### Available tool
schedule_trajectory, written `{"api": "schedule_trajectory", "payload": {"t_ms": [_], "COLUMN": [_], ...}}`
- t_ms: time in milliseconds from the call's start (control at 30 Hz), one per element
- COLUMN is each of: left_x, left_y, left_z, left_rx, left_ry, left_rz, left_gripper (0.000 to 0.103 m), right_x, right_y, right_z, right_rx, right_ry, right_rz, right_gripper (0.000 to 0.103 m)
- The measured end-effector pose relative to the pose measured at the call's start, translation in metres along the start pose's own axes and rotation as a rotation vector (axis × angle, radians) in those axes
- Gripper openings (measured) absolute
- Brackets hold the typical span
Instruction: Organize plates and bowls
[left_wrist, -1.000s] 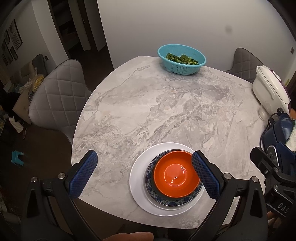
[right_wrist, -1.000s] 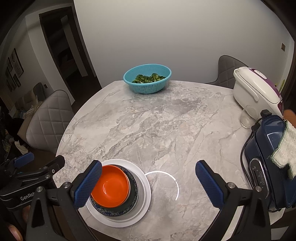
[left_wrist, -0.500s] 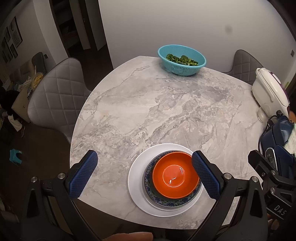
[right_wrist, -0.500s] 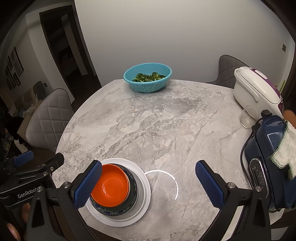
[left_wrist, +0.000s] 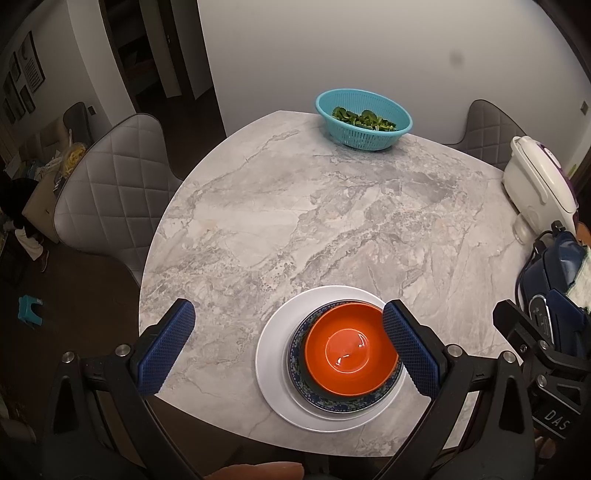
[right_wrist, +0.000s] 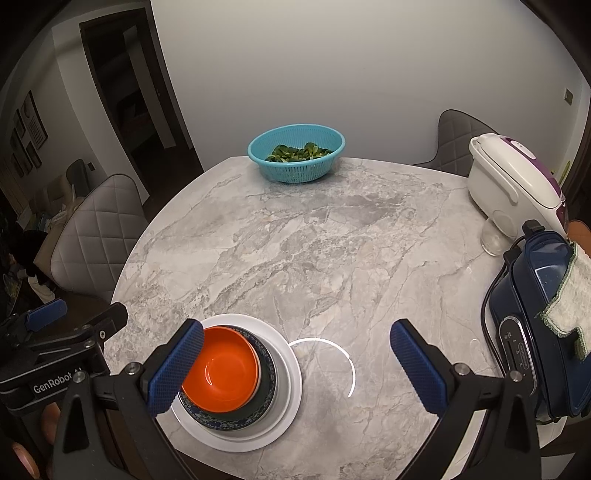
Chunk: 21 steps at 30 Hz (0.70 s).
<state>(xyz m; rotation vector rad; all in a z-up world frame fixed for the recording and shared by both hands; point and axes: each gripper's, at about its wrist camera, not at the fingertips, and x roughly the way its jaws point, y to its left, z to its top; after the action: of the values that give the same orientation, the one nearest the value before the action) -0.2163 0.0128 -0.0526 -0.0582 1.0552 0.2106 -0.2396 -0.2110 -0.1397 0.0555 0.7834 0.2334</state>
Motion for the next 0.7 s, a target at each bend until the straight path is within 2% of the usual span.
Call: {"api": "schedule_trajectory", "payload": {"t_ms": [700], "left_x": [0.001], "left_y": [0.0004], "left_z": [-0.0003], "left_rx": [-0.003], "left_ry": [0.002], "left_rz": [0.001], "left_gripper": [0.103], "right_x": [0.0021], "right_y": [0.0016], "right_z": [-0.0004], "right_rx": [-0.002], "right_ry": [0.003], "right_rz": [0.001], "right_gripper": [0.103]}}
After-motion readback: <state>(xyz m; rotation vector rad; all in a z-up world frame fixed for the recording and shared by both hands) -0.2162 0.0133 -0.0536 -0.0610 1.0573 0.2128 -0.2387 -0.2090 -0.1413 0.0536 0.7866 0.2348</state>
